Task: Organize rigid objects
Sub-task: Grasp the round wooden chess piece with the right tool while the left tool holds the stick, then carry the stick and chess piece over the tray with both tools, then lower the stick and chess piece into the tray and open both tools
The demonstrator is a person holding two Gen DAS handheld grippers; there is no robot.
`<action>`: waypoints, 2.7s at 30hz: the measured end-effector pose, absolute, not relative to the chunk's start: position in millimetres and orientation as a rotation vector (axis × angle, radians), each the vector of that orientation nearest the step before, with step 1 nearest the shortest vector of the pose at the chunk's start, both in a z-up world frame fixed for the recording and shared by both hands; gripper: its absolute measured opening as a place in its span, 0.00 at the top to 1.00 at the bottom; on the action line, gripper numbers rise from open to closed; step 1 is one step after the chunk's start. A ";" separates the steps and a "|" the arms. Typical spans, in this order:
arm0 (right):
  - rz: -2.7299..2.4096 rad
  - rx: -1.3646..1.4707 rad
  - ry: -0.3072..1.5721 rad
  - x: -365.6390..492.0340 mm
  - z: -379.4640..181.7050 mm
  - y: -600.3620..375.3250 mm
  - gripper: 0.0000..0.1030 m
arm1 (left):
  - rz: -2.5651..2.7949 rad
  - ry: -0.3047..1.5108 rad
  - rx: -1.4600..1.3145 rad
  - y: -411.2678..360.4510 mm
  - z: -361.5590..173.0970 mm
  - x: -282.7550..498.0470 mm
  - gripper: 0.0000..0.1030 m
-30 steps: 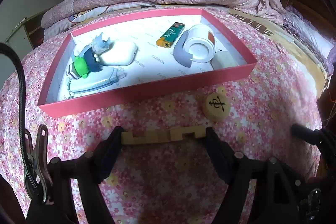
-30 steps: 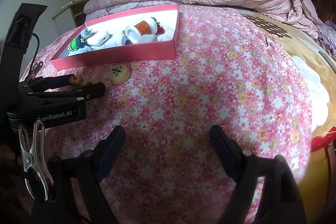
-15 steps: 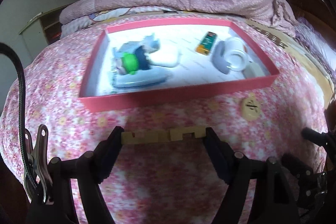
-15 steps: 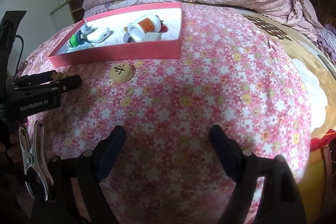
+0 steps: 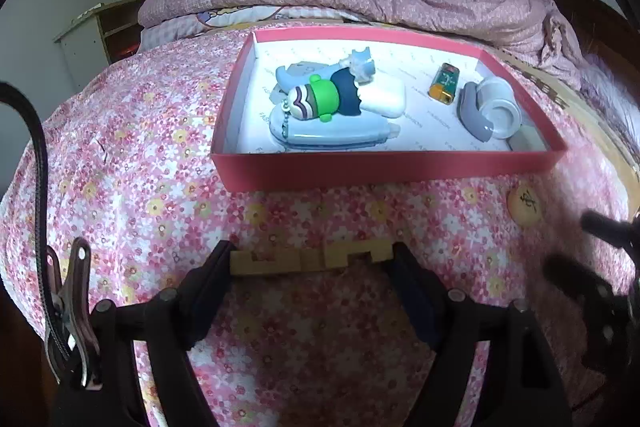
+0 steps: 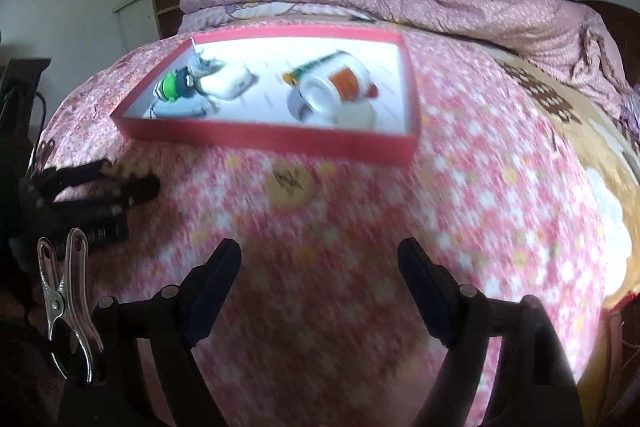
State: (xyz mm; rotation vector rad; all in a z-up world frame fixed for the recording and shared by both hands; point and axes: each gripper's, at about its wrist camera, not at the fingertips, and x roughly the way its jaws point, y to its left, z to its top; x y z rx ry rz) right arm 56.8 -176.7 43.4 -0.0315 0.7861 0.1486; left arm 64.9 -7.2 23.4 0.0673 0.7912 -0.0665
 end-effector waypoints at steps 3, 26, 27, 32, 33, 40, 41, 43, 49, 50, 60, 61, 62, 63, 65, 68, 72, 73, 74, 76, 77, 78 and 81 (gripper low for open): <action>0.160 -0.018 0.791 70.4 43.3 -168.3 0.33 | -0.068 0.787 0.068 -6.5 23.1 64.6 0.20; 0.127 0.119 0.718 74.5 29.7 -180.8 0.68 | -0.082 0.758 0.073 -7.9 24.9 60.3 0.22; 0.129 0.125 0.717 74.0 30.3 -182.0 0.68 | -0.083 0.757 0.073 -7.6 25.9 59.6 0.22; 0.134 0.147 0.707 68.0 33.7 -187.6 0.68 | -0.099 0.738 0.065 -5.5 34.8 55.8 0.22; 0.135 0.148 0.706 67.4 34.1 -189.0 0.68 | -0.104 0.738 0.057 -4.9 37.4 55.9 0.22; 0.150 0.151 0.701 66.2 40.5 -189.4 0.68 | -0.133 0.723 0.014 -4.2 58.8 62.1 0.22; 0.154 0.151 0.699 67.3 42.8 -189.2 0.68 | -0.133 0.718 0.016 -4.9 61.9 65.0 0.22; 0.160 0.149 0.691 68.6 47.9 -188.6 0.68 | -0.132 0.702 0.023 -6.8 69.7 71.3 0.22; 0.173 0.127 0.658 78.4 66.1 -190.1 0.68 | -0.151 0.692 0.047 -15.1 86.7 101.4 0.22; 0.175 0.124 0.657 81.1 68.2 -190.3 0.68 | -0.153 0.691 0.044 -16.3 88.8 106.6 0.22; 0.164 0.091 0.654 124.6 86.7 -196.9 0.68 | -0.158 0.674 0.093 -37.3 97.6 163.2 0.22; 0.162 0.088 0.654 127.7 87.5 -197.3 0.68 | -0.155 0.673 0.096 -38.2 97.4 168.0 0.22; 0.160 0.086 0.653 132.0 88.8 -197.6 0.68 | -0.158 0.672 0.093 -39.0 97.2 173.0 0.22; 0.158 0.087 0.655 138.5 90.4 -198.6 0.68 | -0.161 0.672 0.086 -39.4 96.8 177.9 0.22; 0.154 0.087 0.658 148.4 92.1 -199.7 0.68 | -0.166 0.674 0.077 -39.9 95.8 185.5 0.22; 0.143 0.074 0.660 161.4 93.8 -199.6 0.68 | -0.166 0.685 0.073 -40.9 90.7 198.3 0.22; 0.137 0.063 0.671 179.5 93.8 -201.1 0.68 | -0.184 0.721 0.048 -39.4 83.1 208.2 0.22; 0.135 0.065 0.671 182.8 93.6 -201.6 0.68 | -0.183 0.733 0.045 -39.3 81.2 209.9 0.22; 0.135 0.069 0.673 185.7 92.8 -202.0 0.68 | -0.181 0.742 0.043 -39.4 79.7 211.3 0.22; 0.136 0.081 0.681 190.0 90.5 -202.8 0.68 | -0.171 0.758 0.040 -38.8 76.8 212.7 0.21; 0.135 0.083 0.683 190.6 89.7 -202.4 0.68 | -0.170 0.762 0.037 -38.4 76.0 212.6 0.21; 0.133 0.082 0.689 191.7 88.0 -201.7 0.68 | -0.169 0.764 0.034 -38.1 75.8 212.1 0.21; 0.135 0.070 0.700 191.2 86.1 -199.2 0.66 | -0.162 0.759 0.036 -38.5 77.8 210.2 0.21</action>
